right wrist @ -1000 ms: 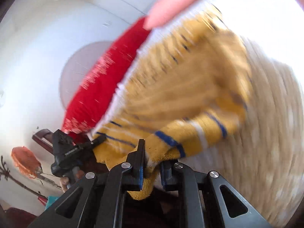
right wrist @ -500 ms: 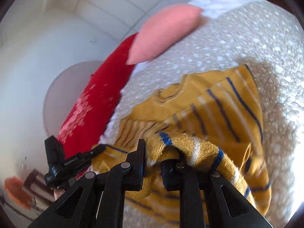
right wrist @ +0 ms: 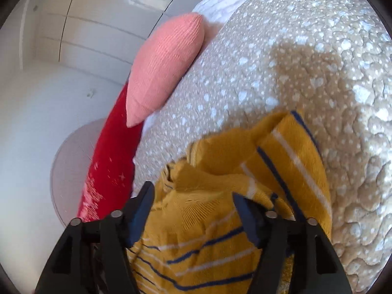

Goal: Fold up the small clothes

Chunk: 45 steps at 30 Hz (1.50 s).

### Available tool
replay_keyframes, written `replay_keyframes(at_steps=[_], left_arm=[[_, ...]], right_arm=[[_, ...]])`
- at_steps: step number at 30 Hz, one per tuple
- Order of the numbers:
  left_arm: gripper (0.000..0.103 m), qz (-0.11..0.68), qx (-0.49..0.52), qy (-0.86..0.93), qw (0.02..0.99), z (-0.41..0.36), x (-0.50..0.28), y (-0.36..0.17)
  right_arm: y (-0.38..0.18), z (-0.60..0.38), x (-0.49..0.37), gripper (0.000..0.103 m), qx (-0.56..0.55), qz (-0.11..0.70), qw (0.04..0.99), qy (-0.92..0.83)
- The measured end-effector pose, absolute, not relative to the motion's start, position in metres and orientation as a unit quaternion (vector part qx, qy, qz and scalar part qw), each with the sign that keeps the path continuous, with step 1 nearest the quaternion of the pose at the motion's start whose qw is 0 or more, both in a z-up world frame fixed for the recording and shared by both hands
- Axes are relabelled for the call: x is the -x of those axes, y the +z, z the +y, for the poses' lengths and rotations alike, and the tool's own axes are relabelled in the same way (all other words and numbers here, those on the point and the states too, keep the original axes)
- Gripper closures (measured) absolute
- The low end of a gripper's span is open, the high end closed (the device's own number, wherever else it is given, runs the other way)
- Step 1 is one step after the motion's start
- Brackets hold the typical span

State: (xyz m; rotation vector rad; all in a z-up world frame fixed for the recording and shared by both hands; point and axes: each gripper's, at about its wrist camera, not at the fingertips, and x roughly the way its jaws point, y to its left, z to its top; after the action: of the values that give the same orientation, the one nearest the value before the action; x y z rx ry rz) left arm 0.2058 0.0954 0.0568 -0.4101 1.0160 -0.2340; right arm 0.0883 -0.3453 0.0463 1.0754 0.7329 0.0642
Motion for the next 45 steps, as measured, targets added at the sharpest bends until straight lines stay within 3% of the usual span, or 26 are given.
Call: replay_keyframes(at_steps=[8, 9, 12, 17, 22, 27, 35, 41, 45], left_arm=[[0.021, 0.463, 0.038, -0.155, 0.872, 0.065, -0.175, 0.055], [0.021, 0.47, 0.002, -0.131, 0.873, 0.059, -0.176, 0.05], [0.038, 0.479, -0.02, -0.052, 0.876, 0.069, -0.186, 0.039], [0.039, 0.473, 0.08, -0.054, 0.876, 0.104, -0.17, 0.043], [0.034, 0.449, 0.114, -0.078, 0.883, 0.113, -0.1, 0.05], [0.025, 0.428, 0.124, -0.075, 0.892, 0.118, -0.031, 0.047], [0.022, 0.441, 0.132, -0.078, 0.884, 0.118, 0.01, 0.03], [0.022, 0.438, 0.137, -0.08, 0.885, 0.118, 0.031, 0.038], [0.022, 0.428, 0.126, -0.078, 0.891, 0.113, 0.047, 0.051]], right_arm=[[0.076, -0.325, -0.051, 0.026, -0.442, 0.351, 0.823, 0.055], [0.079, -0.32, -0.046, 0.026, -0.426, 0.359, 0.828, 0.059], [0.084, -0.3, -0.037, 0.026, -0.375, 0.377, 0.843, 0.076], [0.094, -0.249, -0.053, 0.028, -0.315, 0.405, 0.849, 0.129], [0.081, -0.176, -0.103, 0.059, -0.235, 0.452, 0.847, 0.151], [0.048, -0.102, -0.166, 0.064, -0.131, 0.502, 0.844, 0.138], [0.047, -0.033, -0.22, 0.06, -0.068, 0.511, 0.847, 0.129], [0.094, -0.046, -0.158, 0.057, -0.107, 0.477, 0.853, 0.185], [0.119, -0.091, -0.099, 0.047, -0.149, 0.459, 0.855, 0.191]])
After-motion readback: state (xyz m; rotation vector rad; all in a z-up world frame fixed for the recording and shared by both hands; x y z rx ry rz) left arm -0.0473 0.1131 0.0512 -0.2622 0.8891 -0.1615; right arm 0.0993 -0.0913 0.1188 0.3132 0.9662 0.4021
